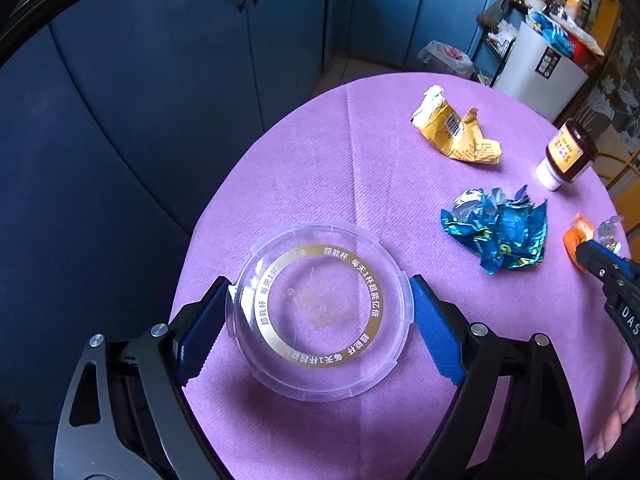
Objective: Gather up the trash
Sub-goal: 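Grasp the clear plastic lid with the left tool while the right tool grasps the orange wrapper, then carry the lid and orange wrapper over to the black trash bin with both tools, then open the left tool to drop the lid into the bin while the right tool releases the wrapper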
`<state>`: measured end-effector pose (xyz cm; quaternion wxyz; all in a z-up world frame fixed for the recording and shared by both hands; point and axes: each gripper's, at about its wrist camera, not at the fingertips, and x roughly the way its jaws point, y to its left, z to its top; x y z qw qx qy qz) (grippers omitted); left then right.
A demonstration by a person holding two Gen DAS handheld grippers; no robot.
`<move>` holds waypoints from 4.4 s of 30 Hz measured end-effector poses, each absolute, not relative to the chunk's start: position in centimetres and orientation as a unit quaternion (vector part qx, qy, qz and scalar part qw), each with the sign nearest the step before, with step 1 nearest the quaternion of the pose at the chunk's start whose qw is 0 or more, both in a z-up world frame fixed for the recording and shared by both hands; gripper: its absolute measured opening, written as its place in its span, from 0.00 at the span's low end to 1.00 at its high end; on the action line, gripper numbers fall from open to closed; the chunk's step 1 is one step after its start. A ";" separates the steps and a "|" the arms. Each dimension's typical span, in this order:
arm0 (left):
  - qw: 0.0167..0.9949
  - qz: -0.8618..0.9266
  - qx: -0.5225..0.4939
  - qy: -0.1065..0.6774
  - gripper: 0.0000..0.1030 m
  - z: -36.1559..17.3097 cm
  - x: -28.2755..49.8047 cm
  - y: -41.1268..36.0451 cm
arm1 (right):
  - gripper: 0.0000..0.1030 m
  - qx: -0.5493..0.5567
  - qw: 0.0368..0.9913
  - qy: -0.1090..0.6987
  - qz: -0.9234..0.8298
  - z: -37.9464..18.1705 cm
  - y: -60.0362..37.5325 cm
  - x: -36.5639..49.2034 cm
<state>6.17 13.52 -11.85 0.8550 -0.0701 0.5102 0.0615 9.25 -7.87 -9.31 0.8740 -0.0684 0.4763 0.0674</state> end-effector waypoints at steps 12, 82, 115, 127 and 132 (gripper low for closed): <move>0.879 0.046 -0.053 0.472 0.84 -8.2 4.4 11.1 | 0.07 -0.055 0.890 0.446 0.074 -6.5 -9.7 6.8; 0.877 -0.184 0.157 0.416 0.84 -3.8 1.6 -26.3 | 0.07 0.122 0.906 0.392 -0.103 -4.4 -40.4 -3.8; 0.857 -0.244 0.213 0.402 0.85 -4.7 -0.7 -37.1 | 0.07 0.184 0.889 0.388 -0.160 -7.2 -49.2 -7.5; 0.849 -0.264 0.225 0.398 0.86 -5.0 -1.0 -39.7 | 0.07 0.197 0.882 0.389 -0.176 -8.0 -50.9 -8.0; 0.847 -0.267 0.226 0.400 0.86 -5.3 -0.9 -40.2 | 0.07 0.201 0.880 0.390 -0.179 -8.3 -51.4 -8.0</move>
